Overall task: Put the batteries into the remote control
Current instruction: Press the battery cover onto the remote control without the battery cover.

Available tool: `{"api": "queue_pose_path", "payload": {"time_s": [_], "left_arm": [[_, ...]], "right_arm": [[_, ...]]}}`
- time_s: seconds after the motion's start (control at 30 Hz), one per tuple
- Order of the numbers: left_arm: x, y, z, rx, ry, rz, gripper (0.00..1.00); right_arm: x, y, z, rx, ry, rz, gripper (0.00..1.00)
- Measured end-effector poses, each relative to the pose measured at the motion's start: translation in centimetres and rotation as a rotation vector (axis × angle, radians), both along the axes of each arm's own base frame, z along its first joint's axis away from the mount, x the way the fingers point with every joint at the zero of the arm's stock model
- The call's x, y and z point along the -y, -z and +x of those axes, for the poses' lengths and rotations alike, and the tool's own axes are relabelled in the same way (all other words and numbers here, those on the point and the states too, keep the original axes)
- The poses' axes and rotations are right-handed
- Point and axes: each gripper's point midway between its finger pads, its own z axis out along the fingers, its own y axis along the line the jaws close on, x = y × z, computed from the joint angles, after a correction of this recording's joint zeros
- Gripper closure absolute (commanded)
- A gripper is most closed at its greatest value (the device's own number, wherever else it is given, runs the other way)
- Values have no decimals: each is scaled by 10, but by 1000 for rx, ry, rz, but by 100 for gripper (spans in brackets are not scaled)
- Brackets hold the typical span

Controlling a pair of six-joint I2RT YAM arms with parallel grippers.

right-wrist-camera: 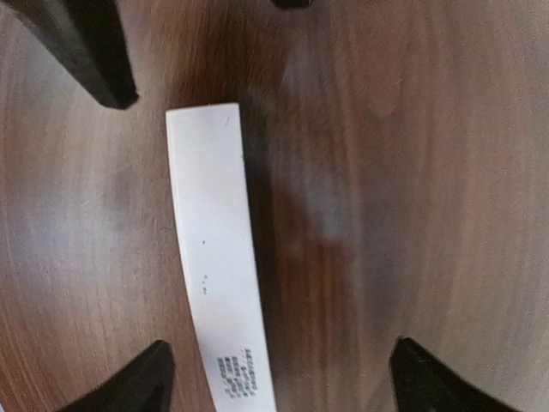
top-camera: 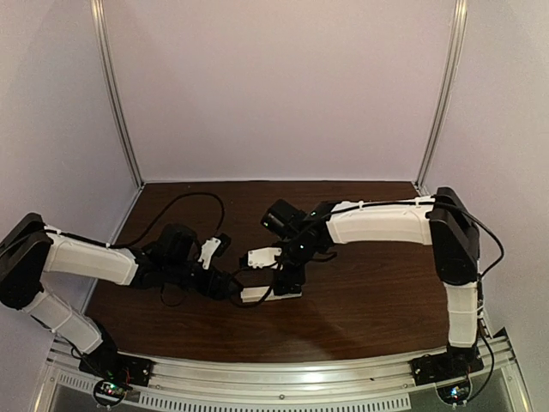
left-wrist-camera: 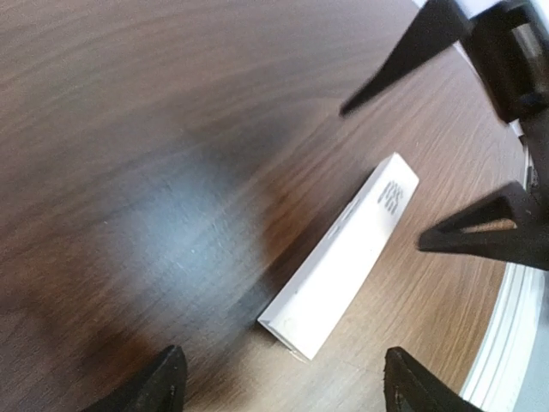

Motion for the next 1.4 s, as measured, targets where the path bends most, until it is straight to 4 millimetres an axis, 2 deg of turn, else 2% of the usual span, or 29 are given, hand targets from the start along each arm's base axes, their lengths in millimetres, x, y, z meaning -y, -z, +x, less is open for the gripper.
{"api": "queue_pose_path", "payload": {"time_s": [0.13, 0.2, 0.3, 0.37, 0.47, 0.6, 0.67, 0.83, 0.93, 1.2, 1.4], "left_arm": [[-3, -17, 4, 21, -53, -46, 17], [-5, -27, 6, 39, -79, -66, 13], [-11, -37, 9, 59, -128, -87, 8], [-15, -41, 10, 62, -160, -96, 18], [-21, -45, 11, 59, -210, -105, 32], [-22, -44, 10, 38, -239, -107, 50], [-19, -36, 6, 12, -236, -93, 54], [-12, -4, -9, -78, -213, -20, 64], [-11, 8, -13, -113, -215, 9, 66], [-5, 9, -10, -134, -227, 4, 68], [2, 12, -12, -146, -205, 5, 68]], "right_arm": [[0, -56, 10, 79, 65, 128, 0], [2, -90, 15, 129, 115, 229, 0], [13, -126, 23, 178, 213, 351, 0], [25, -140, 30, 189, 297, 416, 0], [39, -148, 44, 156, 438, 472, 3], [52, -137, 54, 39, 594, 509, 23], [59, -118, 51, -67, 673, 514, 30], [80, -63, 30, -262, 807, 452, 35], [84, -43, 20, -355, 857, 436, 38], [75, -13, 10, -500, 912, 438, 41], [70, -9, 6, -555, 919, 456, 43]]}}
